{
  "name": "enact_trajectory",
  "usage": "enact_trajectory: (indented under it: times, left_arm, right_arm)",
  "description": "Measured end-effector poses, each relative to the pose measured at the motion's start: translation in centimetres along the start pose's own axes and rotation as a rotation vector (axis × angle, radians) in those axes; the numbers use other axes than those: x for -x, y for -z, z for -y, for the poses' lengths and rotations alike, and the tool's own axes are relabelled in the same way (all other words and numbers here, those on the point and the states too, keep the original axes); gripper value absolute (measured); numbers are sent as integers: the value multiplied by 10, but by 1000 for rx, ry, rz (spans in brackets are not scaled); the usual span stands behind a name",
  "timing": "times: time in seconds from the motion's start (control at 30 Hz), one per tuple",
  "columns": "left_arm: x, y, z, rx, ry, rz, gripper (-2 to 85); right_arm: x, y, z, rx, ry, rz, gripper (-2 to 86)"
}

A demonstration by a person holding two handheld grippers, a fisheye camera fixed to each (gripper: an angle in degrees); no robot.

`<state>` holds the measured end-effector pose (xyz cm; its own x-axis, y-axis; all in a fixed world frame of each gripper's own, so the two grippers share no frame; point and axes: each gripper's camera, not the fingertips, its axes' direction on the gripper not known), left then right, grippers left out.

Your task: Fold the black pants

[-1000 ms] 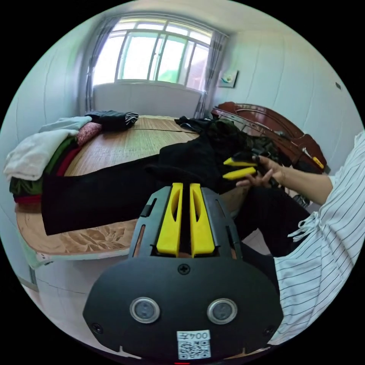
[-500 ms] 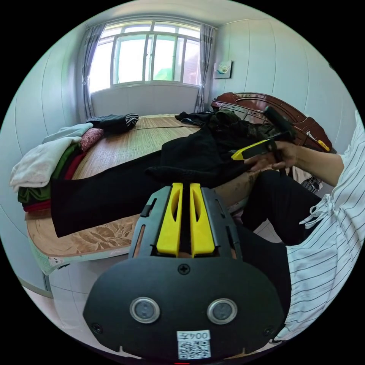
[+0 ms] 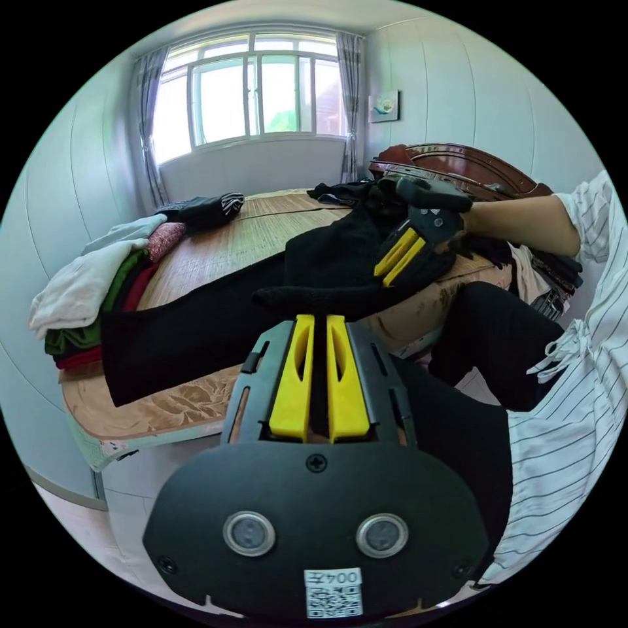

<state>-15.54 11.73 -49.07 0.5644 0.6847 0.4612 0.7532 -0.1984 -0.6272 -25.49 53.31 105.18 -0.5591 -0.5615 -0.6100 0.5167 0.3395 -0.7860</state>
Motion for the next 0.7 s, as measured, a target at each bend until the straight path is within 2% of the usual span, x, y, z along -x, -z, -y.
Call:
enact_trajectory:
  times: [0.1, 0.2, 0.3, 0.37, 0.5, 0.7]
  left_arm:
    - [9, 8, 30, 24, 105, 21, 40]
    - [41, 18, 52, 95, 332, -18, 66]
    - [68, 41, 56, 115, 557, -128, 95]
    - [70, 65, 62, 102, 717, -287, 109]
    - [27, 93, 106, 40, 827, -474, 118]
    - [-48, 40, 198, 211, 841, -623, 173]
  right_arm:
    - [18, 33, 1, -98, -64, -50, 40]
    - [40, 82, -12, -252, -235, -147, 39]
    - [77, 106, -18, -302, -335, -211, 40]
    - [116, 103, -15, -282, -337, -289, 39]
    - [163, 100, -16, -257, -330, -370, 37]
    - [219, 101, -40, -280, -255, -477, 35]
